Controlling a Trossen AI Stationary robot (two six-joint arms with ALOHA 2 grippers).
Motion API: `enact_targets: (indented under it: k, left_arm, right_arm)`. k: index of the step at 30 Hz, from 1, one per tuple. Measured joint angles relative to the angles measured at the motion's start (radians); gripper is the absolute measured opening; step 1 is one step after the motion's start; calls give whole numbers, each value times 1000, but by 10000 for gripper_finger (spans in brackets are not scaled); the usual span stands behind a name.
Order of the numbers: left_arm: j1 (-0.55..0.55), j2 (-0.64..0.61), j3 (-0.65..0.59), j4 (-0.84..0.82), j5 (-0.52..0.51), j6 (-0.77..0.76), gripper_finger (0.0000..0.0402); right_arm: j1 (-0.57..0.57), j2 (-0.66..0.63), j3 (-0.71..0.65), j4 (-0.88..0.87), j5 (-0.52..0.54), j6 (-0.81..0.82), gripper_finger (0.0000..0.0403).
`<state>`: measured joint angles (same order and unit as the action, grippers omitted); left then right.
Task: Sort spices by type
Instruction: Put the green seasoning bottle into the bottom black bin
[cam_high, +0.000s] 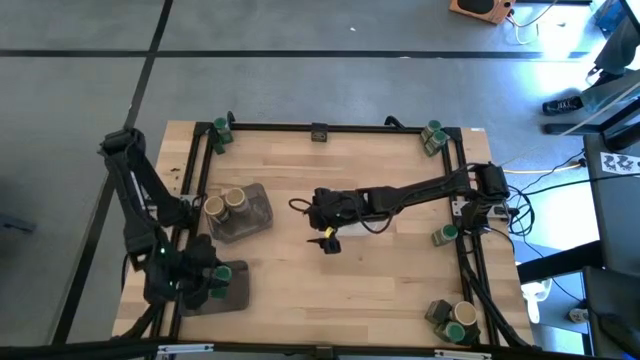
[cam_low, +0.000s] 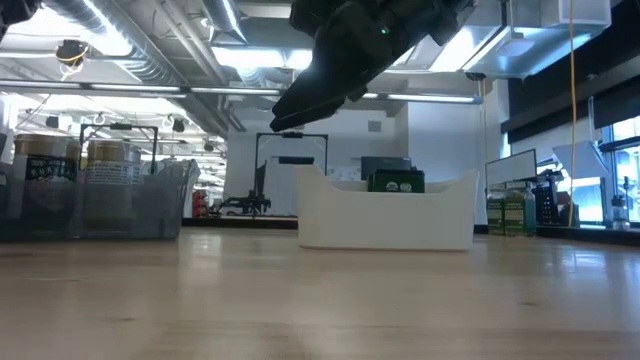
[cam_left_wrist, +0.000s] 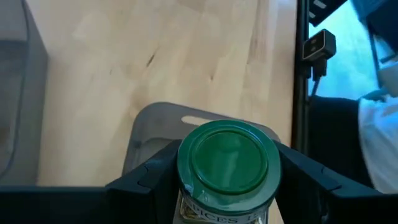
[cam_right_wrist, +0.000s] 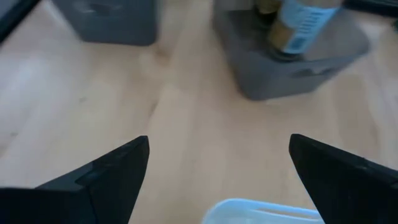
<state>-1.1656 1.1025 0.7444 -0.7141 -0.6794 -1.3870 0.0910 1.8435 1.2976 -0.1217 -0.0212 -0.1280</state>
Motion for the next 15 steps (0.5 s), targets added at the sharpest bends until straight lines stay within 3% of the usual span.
enact_targets:
  k: [3, 7, 15]
  left_arm:
    - [-46, 56, 0, -11, -60, -3, 198]
    - [-95, 123, 0, -26, -214, 1, 198]
    - [-95, 275, -1, -38, -391, -1, 198]
  right_arm:
    - [-3, 0, 0, 11, 40, -7, 386]
    - [-16, 0, 0, 26, 73, -3, 386]
    - [-28, 0, 0, 54, 103, 43, 386]
